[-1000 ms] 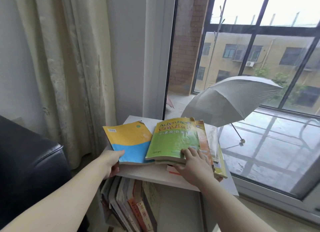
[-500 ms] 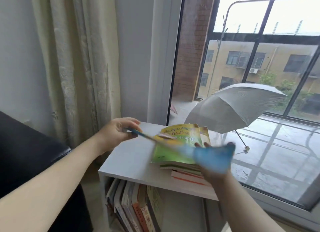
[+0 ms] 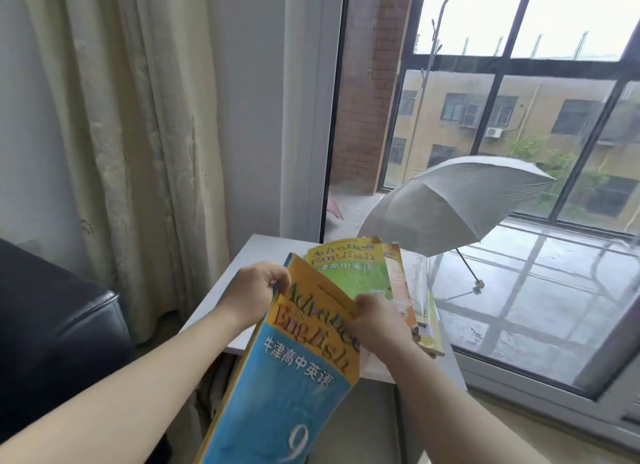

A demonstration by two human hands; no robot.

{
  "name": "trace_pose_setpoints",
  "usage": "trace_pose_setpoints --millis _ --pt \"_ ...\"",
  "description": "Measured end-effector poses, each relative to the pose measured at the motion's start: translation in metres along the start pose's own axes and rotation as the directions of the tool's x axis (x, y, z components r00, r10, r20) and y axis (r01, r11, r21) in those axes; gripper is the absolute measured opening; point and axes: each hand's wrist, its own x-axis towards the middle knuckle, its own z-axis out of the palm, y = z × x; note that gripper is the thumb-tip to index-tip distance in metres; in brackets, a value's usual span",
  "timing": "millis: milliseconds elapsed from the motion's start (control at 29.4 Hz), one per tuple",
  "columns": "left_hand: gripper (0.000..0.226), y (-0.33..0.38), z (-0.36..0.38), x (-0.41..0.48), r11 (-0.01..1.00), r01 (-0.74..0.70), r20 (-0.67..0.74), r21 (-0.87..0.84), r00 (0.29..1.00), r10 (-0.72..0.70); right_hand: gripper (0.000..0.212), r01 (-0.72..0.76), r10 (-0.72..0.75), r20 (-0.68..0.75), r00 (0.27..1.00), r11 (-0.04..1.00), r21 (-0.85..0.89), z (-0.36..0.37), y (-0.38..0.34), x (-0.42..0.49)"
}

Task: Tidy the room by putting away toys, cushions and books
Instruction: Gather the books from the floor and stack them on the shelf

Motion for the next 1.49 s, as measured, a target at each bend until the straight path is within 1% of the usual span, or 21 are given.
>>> trace_pose_setpoints --millis 68,102,170,204,238,272,306,374,476,543,611,713,781,883,951,1019,1155,1223,1325,1393,1495 --pt "0.052 0.008 -0.003 0.001 0.985 -0.011 -0.03 -0.175 1.0 0.006 0.012 0.006 0.0 -0.055 0.998 0.994 0.112 -0.008 -0.002 0.001" --pt "0.046 0.009 -0.003 0.0 0.942 -0.002 -0.021 -0.336 1.0 -0.005 0.011 0.018 -0.004 -0.081 0.997 0.984 0.177 -0.011 -0.003 0.001" --pt "0.024 0.01 -0.006 -0.005 0.744 0.149 0.131 -0.651 0.988 -0.083 0.013 0.051 -0.01 -0.146 0.989 0.958 0.283 -0.021 -0.004 0.002" --pt "0.044 0.005 -0.008 -0.005 0.687 0.252 0.234 -0.681 0.965 -0.122 0.013 0.074 -0.01 -0.188 0.982 0.94 0.332 -0.026 -0.007 0.002" --pt "0.058 -0.002 -0.01 -0.007 0.697 0.332 0.341 -0.635 0.931 -0.133 0.011 0.095 -0.012 -0.225 0.974 0.926 0.364 -0.031 -0.008 0.003" --pt "0.054 -0.004 -0.014 -0.009 0.771 0.361 0.421 -0.525 0.897 -0.133 0.01 0.123 -0.017 -0.268 0.963 0.914 0.387 -0.035 -0.01 0.005" --pt "0.037 -0.006 -0.015 -0.01 0.833 0.361 0.461 -0.42 0.875 -0.147 0.009 0.156 -0.022 -0.321 0.947 0.903 0.399 -0.039 -0.011 0.007" --pt "0.018 -0.012 -0.014 -0.006 0.822 0.401 0.419 -0.405 0.88 -0.223 0.01 0.233 0.011 -0.465 0.885 0.855 0.463 -0.047 -0.012 0.014" --pt "0.021 -0.01 -0.008 0.004 0.674 0.416 0.307 -0.61 0.909 -0.284 0.025 0.299 0.114 -0.581 0.806 0.768 0.566 -0.053 -0.002 0.03" --pt "0.022 -0.007 0.0 0.015 0.573 0.425 0.298 -0.701 0.904 -0.305 0.035 0.211 0.169 -0.544 0.822 0.797 0.566 -0.047 0.013 0.041" --pt "0.022 -0.008 0.01 0.028 0.546 0.47 0.318 -0.693 0.88 -0.353 0.04 0.072 0.226 -0.408 0.885 0.798 0.598 -0.037 0.028 0.045" --pt "0.03 -0.012 0.03 0.05 0.664 0.595 0.409 -0.453 0.8 -0.438 0.043 -0.092 0.253 -0.165 0.953 0.762 0.642 -0.025 0.04 0.056" --pt "0.029 -0.014 0.046 0.057 0.671 0.674 0.482 -0.309 0.719 -0.5 0.039 -0.161 0.256 -0.069 0.964 0.772 0.615 -0.018 0.047 0.067" --pt "0.01 -0.016 0.061 0.065 0.648 0.704 0.498 -0.289 0.689 -0.527 0.029 -0.197 0.262 -0.038 0.964 0.807 0.557 -0.014 0.051 0.077" --pt "0.011 -0.02 0.072 0.073 0.6 0.727 0.506 -0.333 0.675 -0.537 0.025 -0.216 0.29 -0.062 0.955 0.824 0.524 -0.014 0.054 0.087" --pt "0.013 -0.015 0.075 0.073 0.539 0.759 0.562 -0.366 0.642 -0.522 0.04 -0.261 0.331 -0.043 0.943 0.812 0.521 -0.016 0.057 0.092" --pt "0.027 -0.011 0.08 0.077 0.539 0.766 0.607 -0.35 0.624 -0.493 0.108 -0.345 0.333 0.169 0.928 0.591 0.729 -0.014 0.065 0.107" --pt "0.034 -0.014 0.08 0.078 0.498 0.798 0.627 -0.341 0.587 -0.512 0.12 -0.376 0.324 0.229 0.918 0.522 0.766 -0.015 0.072 0.11" --pt "0.041 -0.018 0.075 0.073 0.409 0.857 0.67 -0.314 0.505 -0.544 0.087 -0.404 0.242 0.325 0.914 0.474 0.782 -0.019 0.07 0.098" --pt "0.038 -0.017 0.072 0.065 0.384 0.869 0.691 -0.311 0.485 -0.536 0.057 -0.341 0.165 0.301 0.939 0.536 0.772 -0.018 0.066 0.088" --pt "0.037 -0.012 0.065 0.055 0.356 0.837 0.68 -0.414 0.545 -0.49 0.033 -0.244 0.157 0.187 0.97 0.658 0.713 -0.012 0.058 0.075"
